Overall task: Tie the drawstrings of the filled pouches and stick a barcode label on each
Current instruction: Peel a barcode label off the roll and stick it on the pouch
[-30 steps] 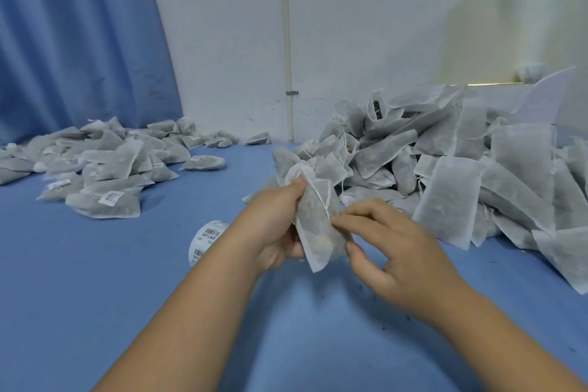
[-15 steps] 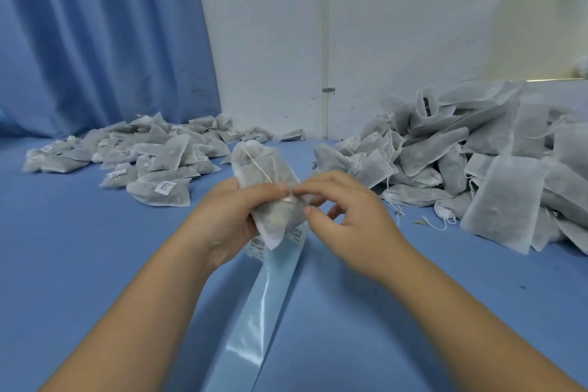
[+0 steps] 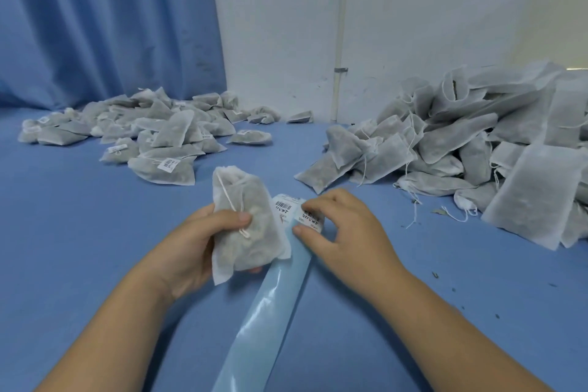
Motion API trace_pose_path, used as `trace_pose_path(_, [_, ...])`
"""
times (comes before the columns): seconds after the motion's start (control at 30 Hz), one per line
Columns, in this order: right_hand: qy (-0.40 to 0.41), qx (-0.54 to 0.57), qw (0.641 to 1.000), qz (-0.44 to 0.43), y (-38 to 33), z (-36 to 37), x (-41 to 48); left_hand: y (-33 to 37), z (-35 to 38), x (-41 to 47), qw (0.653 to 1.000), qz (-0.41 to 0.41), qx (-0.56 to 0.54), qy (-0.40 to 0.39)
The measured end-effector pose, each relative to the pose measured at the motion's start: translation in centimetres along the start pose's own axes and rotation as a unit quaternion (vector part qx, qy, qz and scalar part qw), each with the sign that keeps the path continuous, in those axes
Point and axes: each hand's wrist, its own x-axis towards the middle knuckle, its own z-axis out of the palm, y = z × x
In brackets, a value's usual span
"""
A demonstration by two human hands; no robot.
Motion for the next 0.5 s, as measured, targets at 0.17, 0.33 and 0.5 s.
trace_pose_path(0.17, [0.001,-0.026,1.0,0.0,0.0,0.2,-0.2,0.0,-0.3,-0.3,1.0,0.0,0.009,-0.028])
trace_pose_path(0.33, [0.0,-0.027,1.0,0.006,-0.5,0.3,-0.2,-0.4,0.0,-0.6,0.998,-0.002,0.032,-0.048])
trace_pose_path(0.5, [0.003,-0.019,1.0,0.006,-1.1,0.5,-0.4,-0.9,0.5,-0.9,0.994,0.004,0.06,-0.088])
